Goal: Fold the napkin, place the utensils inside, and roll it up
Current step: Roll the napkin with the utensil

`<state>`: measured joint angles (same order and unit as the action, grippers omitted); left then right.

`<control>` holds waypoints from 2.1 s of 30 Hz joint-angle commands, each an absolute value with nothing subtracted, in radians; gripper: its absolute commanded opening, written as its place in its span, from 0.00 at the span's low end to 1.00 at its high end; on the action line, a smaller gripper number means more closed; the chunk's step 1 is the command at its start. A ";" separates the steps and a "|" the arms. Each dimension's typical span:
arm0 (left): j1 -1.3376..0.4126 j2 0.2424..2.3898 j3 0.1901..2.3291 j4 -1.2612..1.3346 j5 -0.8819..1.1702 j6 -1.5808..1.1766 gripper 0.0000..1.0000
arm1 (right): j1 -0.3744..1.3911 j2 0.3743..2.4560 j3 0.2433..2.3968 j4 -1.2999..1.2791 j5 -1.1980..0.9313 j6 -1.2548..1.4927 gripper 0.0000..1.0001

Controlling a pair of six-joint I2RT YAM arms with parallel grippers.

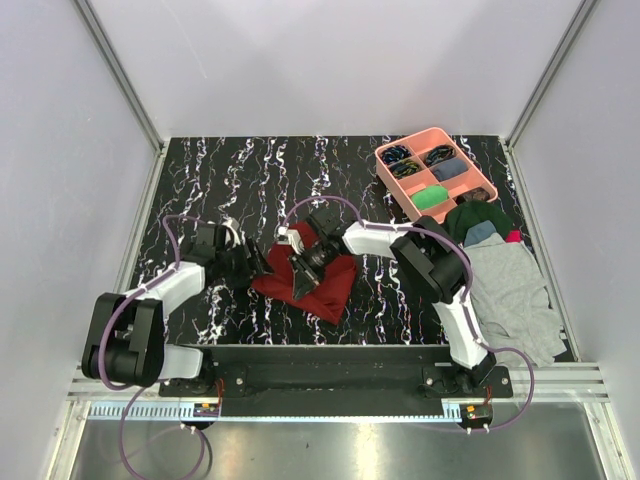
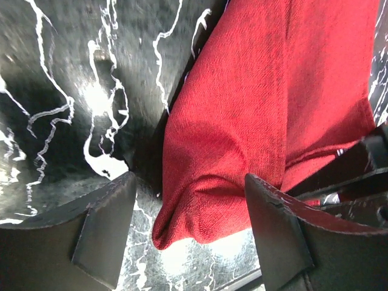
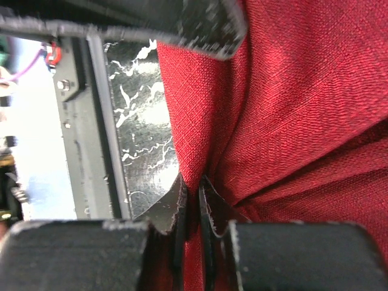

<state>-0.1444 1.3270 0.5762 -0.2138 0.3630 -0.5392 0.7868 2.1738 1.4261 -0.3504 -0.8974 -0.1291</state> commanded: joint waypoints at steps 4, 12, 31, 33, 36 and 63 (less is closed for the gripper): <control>-0.141 1.373 0.552 -0.081 0.451 -0.563 0.70 | 0.755 2.250 1.477 -0.388 -1.031 -0.106 0.05; -0.141 1.384 0.529 -0.066 0.521 -0.578 0.53 | 0.718 2.319 1.509 -0.387 -1.063 -0.091 0.05; -0.155 1.410 0.532 -0.152 0.555 -0.584 0.00 | 0.696 2.238 1.503 -0.388 -0.957 -0.046 0.27; -0.155 1.414 0.535 -0.164 0.552 -0.586 0.00 | 0.696 2.177 1.493 -0.385 -0.924 -0.040 0.35; -0.155 1.420 0.537 -0.169 0.555 -0.587 0.00 | 0.701 2.094 1.473 -0.385 -0.865 -0.035 0.43; -0.155 1.436 0.549 -0.178 0.557 -0.578 0.00 | 1.221 1.802 1.052 0.103 0.275 -0.365 0.64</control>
<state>-0.1474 1.4223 0.5354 -0.1371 0.5564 -0.6033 1.2057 1.8114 1.0691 -0.0315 0.1474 -0.2722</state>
